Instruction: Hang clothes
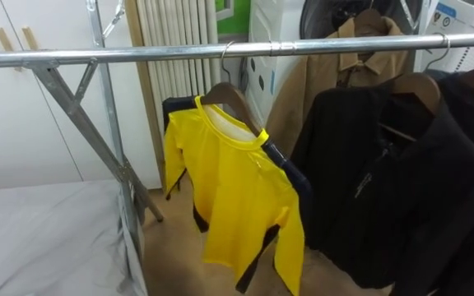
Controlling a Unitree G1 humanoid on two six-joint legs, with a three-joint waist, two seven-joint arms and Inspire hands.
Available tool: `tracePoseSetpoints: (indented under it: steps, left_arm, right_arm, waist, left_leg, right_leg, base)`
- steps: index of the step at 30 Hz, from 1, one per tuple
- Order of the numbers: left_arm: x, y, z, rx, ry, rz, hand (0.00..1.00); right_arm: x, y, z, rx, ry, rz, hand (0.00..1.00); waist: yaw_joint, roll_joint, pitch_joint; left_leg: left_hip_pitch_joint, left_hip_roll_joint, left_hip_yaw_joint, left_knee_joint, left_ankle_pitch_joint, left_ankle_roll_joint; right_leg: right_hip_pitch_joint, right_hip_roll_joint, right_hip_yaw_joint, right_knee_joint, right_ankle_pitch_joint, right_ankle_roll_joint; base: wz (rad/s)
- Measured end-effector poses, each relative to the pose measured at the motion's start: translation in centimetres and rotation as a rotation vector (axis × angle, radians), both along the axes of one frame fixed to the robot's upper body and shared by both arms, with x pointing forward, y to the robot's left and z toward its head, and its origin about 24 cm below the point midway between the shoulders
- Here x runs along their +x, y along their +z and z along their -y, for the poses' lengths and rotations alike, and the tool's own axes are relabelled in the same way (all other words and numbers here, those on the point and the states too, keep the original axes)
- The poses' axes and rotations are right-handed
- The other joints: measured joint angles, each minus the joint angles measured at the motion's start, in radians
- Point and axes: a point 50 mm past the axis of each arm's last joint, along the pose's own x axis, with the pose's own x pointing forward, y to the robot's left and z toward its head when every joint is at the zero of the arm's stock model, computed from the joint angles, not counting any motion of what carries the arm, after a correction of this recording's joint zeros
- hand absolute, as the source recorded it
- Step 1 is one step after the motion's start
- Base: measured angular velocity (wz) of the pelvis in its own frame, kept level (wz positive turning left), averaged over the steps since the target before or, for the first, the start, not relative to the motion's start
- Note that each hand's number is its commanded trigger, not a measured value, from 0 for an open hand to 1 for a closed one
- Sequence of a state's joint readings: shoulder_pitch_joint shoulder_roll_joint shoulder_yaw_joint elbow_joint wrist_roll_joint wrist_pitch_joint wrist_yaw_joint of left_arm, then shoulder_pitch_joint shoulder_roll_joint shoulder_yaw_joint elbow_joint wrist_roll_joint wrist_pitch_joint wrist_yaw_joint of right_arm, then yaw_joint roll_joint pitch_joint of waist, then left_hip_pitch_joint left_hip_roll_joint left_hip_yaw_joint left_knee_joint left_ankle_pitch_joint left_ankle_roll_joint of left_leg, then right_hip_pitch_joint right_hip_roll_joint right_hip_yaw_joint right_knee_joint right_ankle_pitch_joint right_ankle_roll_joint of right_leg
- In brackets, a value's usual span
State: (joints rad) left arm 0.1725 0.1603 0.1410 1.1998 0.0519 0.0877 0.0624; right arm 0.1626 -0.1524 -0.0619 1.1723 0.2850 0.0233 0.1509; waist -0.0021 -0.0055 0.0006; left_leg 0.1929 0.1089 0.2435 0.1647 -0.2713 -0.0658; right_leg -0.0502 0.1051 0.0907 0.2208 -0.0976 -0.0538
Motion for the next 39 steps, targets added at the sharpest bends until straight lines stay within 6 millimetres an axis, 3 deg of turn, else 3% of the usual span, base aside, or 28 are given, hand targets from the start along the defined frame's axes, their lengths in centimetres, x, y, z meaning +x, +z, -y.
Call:
tracePoseSetpoints:
  steps: [7, 15, 27, 39]
  left_arm:
    - [-0.7, 0.0, -0.1, -0.005, 0.002, -0.033, 0.00]
    - [-0.1, 0.0, -0.1, -0.001, -0.029, -0.053, 0.00]
    - [-1.0, 0.0, 0.1, 0.017, -0.169, -0.140, 0.00]
    - [-1.0, 0.0, 0.3, 0.012, -0.193, -0.161, 0.00]
  right_arm:
    - [0.3, 0.0, 0.0, -0.017, 0.041, -0.005, 0.00]
    - [0.7, 0.1, 0.2, -0.058, 0.096, -0.009, 0.00]
    - [2.2, 0.2, 0.2, -0.172, 0.287, -0.039, 0.00]
    - [2.1, 0.2, 0.2, -0.200, 0.329, -0.069, 0.00]
  waist:
    - [-0.002, 0.002, -0.0012]
    - [0.005, 0.004, -0.0021]
    - [0.007, -0.002, -0.0045]
    - [0.009, 0.003, -0.0058]
  left_leg:
    - [-0.001, 0.000, 0.000, 0.000, 0.000, 0.000]
    - [-0.008, 0.002, -0.005, -0.005, -0.001, 0.001]
    - [-0.007, 0.000, -0.029, 0.001, -0.001, 0.002]
    - [-0.005, -0.001, -0.052, 0.005, -0.001, 0.003]
  right_leg:
    - [0.007, -0.001, -0.004, -0.001, 0.002, 0.000]
    - [-0.003, -0.001, -0.015, 0.001, 0.002, -0.001]
    - [0.017, -0.009, -0.032, -0.016, 0.000, 0.001]
    - [0.035, -0.016, -0.056, -0.019, -0.001, 0.002]
  base:
    - [0.00]
    - [0.01]
    - [0.06]
    - [0.06]
